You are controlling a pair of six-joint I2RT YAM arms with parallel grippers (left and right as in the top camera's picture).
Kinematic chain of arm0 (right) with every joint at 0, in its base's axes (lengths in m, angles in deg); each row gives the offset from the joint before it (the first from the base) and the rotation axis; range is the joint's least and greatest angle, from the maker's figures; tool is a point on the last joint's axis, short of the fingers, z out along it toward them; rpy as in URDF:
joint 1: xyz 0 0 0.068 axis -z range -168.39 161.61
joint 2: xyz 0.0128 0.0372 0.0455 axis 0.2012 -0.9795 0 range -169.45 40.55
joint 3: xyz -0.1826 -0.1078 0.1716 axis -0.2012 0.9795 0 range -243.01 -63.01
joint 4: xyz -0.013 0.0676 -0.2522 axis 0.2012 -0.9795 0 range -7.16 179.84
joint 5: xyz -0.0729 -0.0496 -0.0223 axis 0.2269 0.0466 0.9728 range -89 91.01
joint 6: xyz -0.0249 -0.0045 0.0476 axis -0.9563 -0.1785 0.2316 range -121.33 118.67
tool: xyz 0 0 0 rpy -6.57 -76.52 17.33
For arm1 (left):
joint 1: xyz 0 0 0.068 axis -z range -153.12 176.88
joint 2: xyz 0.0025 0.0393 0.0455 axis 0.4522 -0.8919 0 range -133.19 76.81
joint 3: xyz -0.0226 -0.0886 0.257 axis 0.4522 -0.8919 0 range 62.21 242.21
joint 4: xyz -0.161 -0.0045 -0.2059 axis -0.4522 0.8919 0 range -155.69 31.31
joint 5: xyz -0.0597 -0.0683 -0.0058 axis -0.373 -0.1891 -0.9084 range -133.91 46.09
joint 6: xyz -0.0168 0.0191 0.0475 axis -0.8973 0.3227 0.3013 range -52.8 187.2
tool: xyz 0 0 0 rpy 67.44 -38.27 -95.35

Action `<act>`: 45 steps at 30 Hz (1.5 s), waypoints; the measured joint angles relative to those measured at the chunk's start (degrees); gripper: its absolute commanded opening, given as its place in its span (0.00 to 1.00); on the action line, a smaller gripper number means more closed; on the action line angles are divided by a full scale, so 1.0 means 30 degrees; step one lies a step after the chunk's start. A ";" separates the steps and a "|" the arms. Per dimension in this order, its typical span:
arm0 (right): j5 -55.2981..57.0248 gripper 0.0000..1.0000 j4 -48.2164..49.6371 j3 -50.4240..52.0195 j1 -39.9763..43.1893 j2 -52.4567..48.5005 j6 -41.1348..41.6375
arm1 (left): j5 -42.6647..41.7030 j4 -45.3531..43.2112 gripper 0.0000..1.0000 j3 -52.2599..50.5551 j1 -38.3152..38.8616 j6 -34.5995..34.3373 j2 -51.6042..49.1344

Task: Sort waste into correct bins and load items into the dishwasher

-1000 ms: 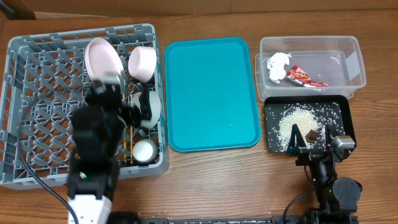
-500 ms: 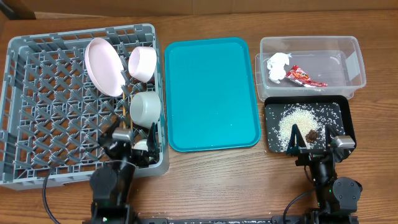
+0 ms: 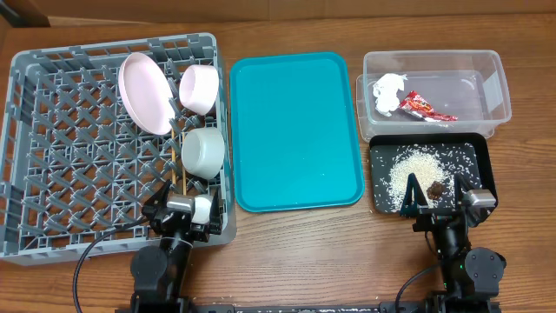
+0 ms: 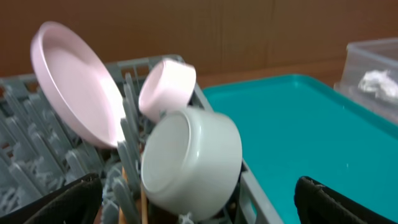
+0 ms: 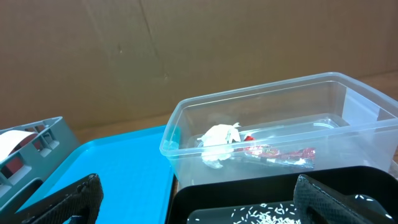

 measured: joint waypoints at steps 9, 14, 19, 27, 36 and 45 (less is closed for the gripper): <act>0.0000 1.00 0.0000 0.0000 0.0000 0.0000 0.0000 | -0.0007 -0.0051 1.00 0.0000 0.0000 0.0291 0.0699; 0.0007 1.00 0.0007 0.0000 0.0000 0.0000 0.0007 | 0.0000 -0.0051 1.00 0.0000 0.0000 0.0342 0.0692; 0.0000 1.00 -0.0015 0.0000 0.0007 0.0000 0.0015 | -0.0007 -0.0044 1.00 0.0000 0.0000 0.0342 0.0699; 0.0000 1.00 -0.0007 0.0000 0.0000 0.0000 0.0007 | -0.0007 -0.0044 1.00 0.0000 0.0000 0.0350 0.0699; 0.0000 1.00 0.0007 0.0000 0.0000 0.0000 0.0007 | -0.0007 -0.0044 1.00 0.0000 0.0000 0.0350 0.0699; 0.0000 1.00 -0.0007 0.0000 0.0000 0.0000 -0.0007 | 0.0000 -0.0044 1.00 0.0000 0.0000 0.0350 0.0692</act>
